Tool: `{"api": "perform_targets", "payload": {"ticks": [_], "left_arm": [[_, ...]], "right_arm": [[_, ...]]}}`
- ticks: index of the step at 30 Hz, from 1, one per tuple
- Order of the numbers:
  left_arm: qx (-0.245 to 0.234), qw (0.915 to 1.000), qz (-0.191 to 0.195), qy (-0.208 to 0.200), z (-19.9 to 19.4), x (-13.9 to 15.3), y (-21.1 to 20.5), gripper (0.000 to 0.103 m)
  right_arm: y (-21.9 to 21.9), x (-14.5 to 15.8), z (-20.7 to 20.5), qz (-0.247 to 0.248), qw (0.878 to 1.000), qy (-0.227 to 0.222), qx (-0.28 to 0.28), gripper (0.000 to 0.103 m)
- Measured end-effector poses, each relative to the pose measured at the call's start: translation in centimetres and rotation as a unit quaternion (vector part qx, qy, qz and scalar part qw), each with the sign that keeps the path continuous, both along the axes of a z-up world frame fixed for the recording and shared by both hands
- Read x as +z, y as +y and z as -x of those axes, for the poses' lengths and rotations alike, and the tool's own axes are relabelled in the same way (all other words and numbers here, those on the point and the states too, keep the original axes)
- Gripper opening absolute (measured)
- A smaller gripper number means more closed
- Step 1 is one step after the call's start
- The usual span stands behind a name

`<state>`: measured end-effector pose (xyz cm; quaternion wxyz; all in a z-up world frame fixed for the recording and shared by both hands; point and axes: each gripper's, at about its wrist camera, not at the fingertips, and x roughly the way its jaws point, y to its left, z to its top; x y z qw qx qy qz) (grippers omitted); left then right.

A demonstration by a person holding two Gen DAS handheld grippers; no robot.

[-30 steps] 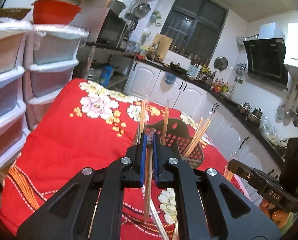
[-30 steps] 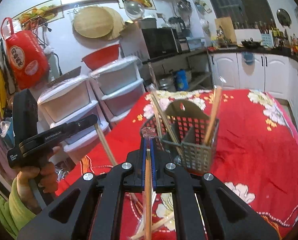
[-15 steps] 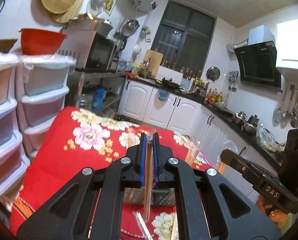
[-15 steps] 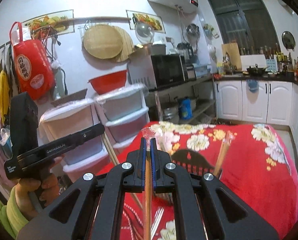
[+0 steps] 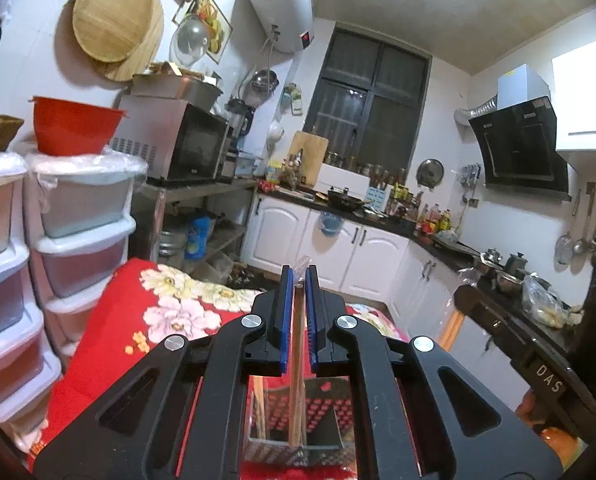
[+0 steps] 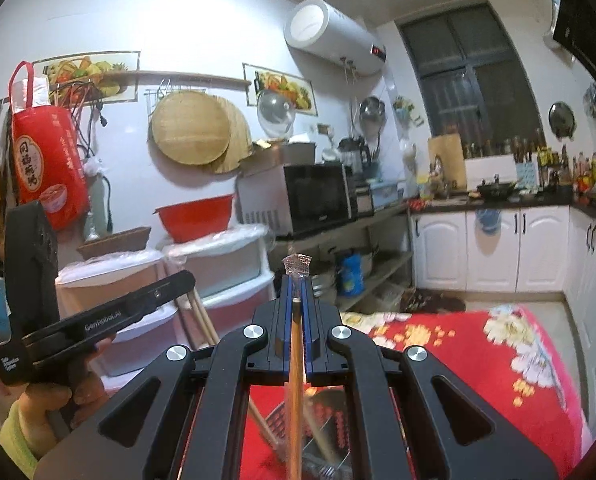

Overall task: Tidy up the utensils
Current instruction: 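Lift the held chopsticks with both tools up over the grey caddy, then lower chopsticks into the caddy and open the left tool while the right tool releases its pair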

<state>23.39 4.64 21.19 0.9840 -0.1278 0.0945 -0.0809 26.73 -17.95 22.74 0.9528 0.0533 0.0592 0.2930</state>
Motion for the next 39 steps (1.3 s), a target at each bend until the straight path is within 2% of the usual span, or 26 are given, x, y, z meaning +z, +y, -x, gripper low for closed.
{"api": "perform_targets", "payload": {"ticks": [5,11,21,39], "left_arm": [[0.017,0.9998,-0.005,-0.008,-0.9,-0.5,-0.4,0.002],[0.02,0.9998,-0.001,0.008,-2.4,-2.1,-0.4,0.002],[0.017,0.9991,0.015,0.036,-4.0,-5.3,-0.1,0.002],[0.006,0.9974,0.012,0.071,-4.9,-9.4,-1.3,0.002]], "right_arm": [[0.6,0.0,-1.3,0.008,1.0,-0.017,-0.015,0.005],[1.1,-1.0,-2.7,0.012,0.999,-0.026,-0.025,0.005],[2.1,-3.9,-4.8,0.02,0.999,-0.016,-0.04,0.005],[3.1,-8.1,-6.6,0.05,0.997,0.004,-0.061,0.005]]}}
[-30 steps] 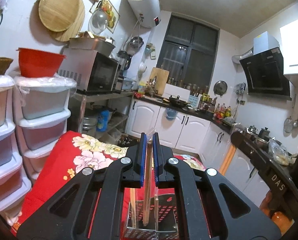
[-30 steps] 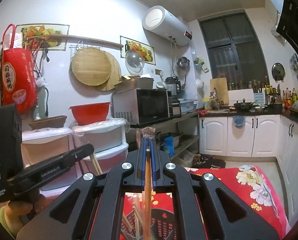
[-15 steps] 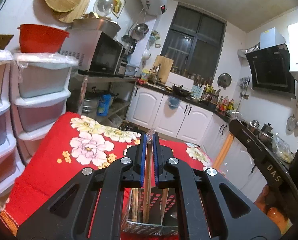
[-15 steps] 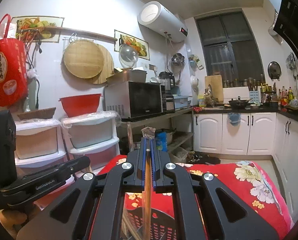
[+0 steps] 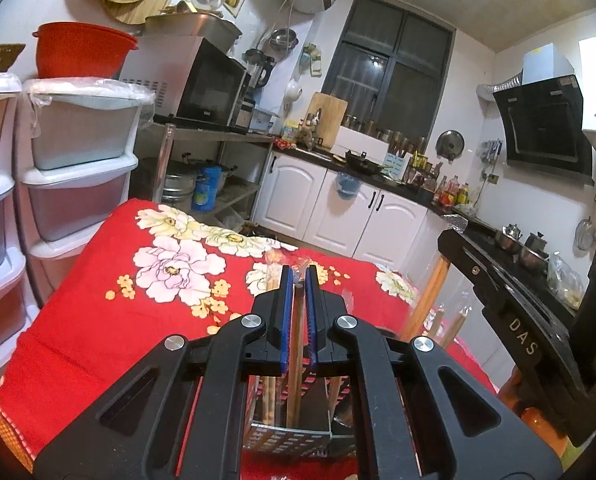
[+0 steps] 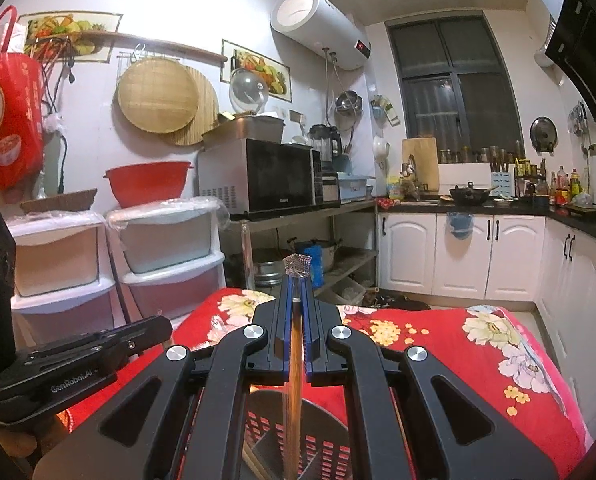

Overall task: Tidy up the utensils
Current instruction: 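Lower chopsticks into the caddy and open the left tool while the right tool releases its pair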

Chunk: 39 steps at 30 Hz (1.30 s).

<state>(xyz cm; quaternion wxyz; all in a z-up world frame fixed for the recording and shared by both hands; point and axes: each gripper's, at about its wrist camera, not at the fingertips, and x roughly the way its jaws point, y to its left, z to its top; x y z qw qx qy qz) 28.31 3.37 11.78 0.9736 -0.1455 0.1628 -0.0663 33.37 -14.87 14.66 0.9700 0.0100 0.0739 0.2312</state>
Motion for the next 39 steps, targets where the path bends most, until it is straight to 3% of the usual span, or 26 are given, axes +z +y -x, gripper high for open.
{"api": "perform_targets", "payload": {"ticks": [12,28,39], "left_arm": [[-0.005,0.9997,0.007,0.021,-0.3,-1.5,0.4,0.002],[0.0,0.9996,0.008,0.027,0.4,-1.7,0.8,0.002],[-0.003,0.9992,0.018,0.036,1.8,-2.3,1.7,0.007]], "right_arm": [[0.0,-1.9,0.0,0.028,0.999,0.034,-0.019,0.005],[-2.5,-2.9,0.6,0.003,0.99,0.138,-0.021,0.005],[-3.1,-3.0,2.5,0.015,0.988,0.156,-0.016,0.023]]}}
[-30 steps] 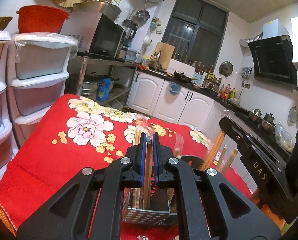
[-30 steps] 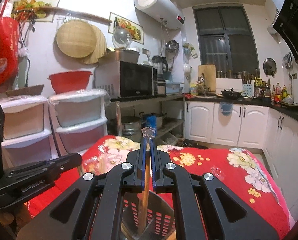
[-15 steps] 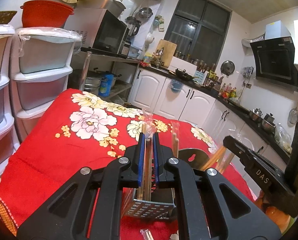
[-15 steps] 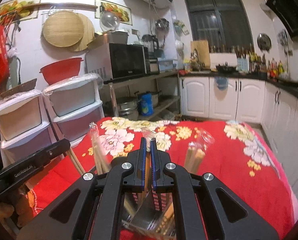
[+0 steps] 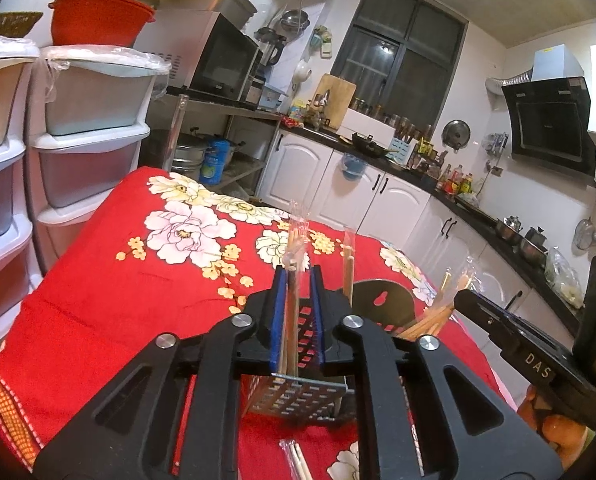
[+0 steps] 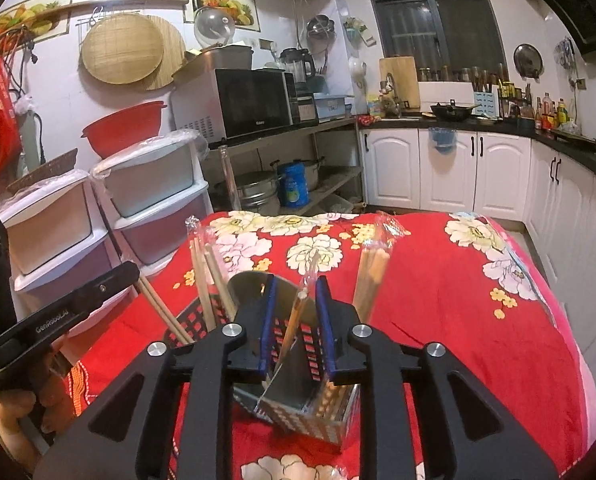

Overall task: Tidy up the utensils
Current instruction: 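Lower chopsticks into the caddy and open the left tool while the right tool releases its pair, then move both open tools down to the wrapped chopsticks on the cloth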

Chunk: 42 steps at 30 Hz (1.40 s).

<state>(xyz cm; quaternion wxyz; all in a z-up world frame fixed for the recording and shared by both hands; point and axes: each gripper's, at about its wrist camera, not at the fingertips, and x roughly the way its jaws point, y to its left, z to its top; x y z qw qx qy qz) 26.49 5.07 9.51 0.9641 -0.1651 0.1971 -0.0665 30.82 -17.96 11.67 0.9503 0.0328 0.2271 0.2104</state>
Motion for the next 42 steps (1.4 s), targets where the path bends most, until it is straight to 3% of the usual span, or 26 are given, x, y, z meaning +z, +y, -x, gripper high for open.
{"api": "perform_targets", "payload": {"ticks": [4,12,24,29,37,42], "left_arm": [[-0.002,1.0,0.001,0.0,0.4,0.2,-0.2,0.009],[-0.005,1.0,0.0,-0.001,1.6,0.3,-0.3,0.022],[-0.003,1.0,0.007,-0.002,4.0,0.3,0.1,0.056],[-0.002,1.0,0.005,-0.005,5.2,0.6,0.0,0.075],[-0.007,1.0,0.004,0.002,6.7,0.2,0.0,0.088],[-0.013,0.9999,0.002,0.011,7.1,-0.3,-0.3,0.09]], "right_arm": [[-0.1,0.2,0.7,0.006,1.0,-0.004,0.001,0.029],[-0.3,0.1,2.6,0.017,1.0,-0.009,0.006,0.04],[-1.1,-0.3,5.1,0.022,1.0,-0.003,0.012,0.056],[-1.6,-0.9,6.0,0.024,1.0,0.005,0.011,0.057],[-2.1,-2.0,7.4,0.033,0.999,0.021,0.014,0.06],[-2.6,-2.5,8.1,0.037,0.999,0.028,0.012,0.06]]}}
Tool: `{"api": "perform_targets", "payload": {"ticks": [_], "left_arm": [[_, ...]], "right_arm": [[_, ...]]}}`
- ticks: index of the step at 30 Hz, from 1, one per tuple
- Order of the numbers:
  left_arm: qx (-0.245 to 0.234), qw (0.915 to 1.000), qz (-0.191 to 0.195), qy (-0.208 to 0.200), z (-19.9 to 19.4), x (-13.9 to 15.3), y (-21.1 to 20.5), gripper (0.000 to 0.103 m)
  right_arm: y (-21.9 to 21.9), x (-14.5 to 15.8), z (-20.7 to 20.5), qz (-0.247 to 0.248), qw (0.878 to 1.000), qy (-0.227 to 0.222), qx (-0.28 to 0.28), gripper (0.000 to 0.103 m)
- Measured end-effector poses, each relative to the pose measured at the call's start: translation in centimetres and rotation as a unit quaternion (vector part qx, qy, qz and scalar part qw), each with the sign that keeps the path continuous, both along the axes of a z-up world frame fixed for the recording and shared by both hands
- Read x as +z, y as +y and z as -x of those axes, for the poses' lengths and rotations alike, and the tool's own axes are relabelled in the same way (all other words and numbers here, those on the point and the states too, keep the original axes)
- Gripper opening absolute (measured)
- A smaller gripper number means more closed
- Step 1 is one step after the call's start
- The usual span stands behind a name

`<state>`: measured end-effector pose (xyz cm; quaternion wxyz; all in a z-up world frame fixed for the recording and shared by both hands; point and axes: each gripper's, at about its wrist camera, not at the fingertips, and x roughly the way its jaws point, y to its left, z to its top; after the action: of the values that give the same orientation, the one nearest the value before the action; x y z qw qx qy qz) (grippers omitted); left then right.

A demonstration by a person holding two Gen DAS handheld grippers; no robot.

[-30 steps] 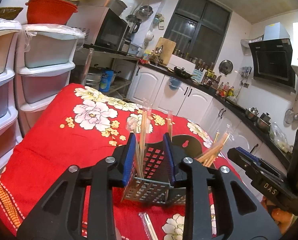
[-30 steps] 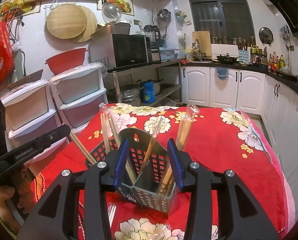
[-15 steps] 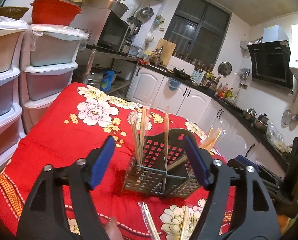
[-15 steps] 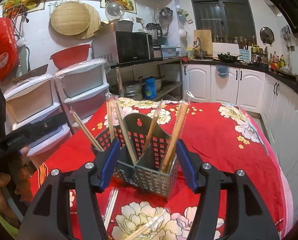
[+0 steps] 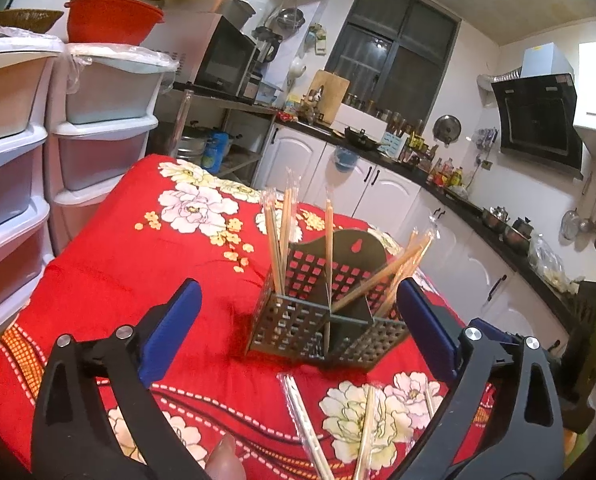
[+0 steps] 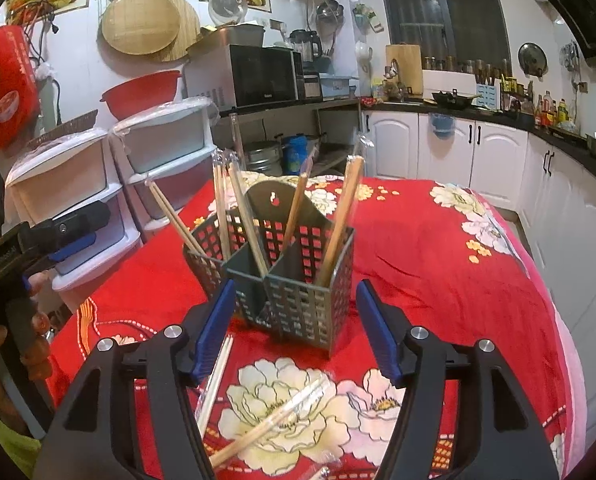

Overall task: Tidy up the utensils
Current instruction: 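Move both open tools down to the wrapped chopsticks on the cloth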

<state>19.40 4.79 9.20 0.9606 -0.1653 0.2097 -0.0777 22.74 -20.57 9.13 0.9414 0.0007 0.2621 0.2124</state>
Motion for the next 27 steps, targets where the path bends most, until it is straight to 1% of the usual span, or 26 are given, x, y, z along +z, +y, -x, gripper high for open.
{"api": "perform_targets", "payload": {"ticks": [8,13,20,27], "left_arm": [[-0.005,0.9999,-0.005,0.014,0.2,-0.9,-0.1,0.091],[-0.009,0.9995,-0.009,0.028,0.3,-2.0,-0.2,0.091],[-0.016,0.9983,-0.021,0.052,0.4,-3.6,-0.7,0.091],[-0.026,0.9964,-0.032,0.074,0.3,-5.1,-1.4,0.091]], "right_arm": [[-0.7,-1.2,1.5,0.015,1.0,0.013,0.001,0.061],[-1.0,-2.6,2.3,0.026,0.999,0.028,0.002,0.061],[-1.5,-5.2,3.3,0.036,0.997,0.065,0.003,0.061],[-1.7,-6.7,4.3,0.043,0.995,0.087,0.008,0.061]]}}
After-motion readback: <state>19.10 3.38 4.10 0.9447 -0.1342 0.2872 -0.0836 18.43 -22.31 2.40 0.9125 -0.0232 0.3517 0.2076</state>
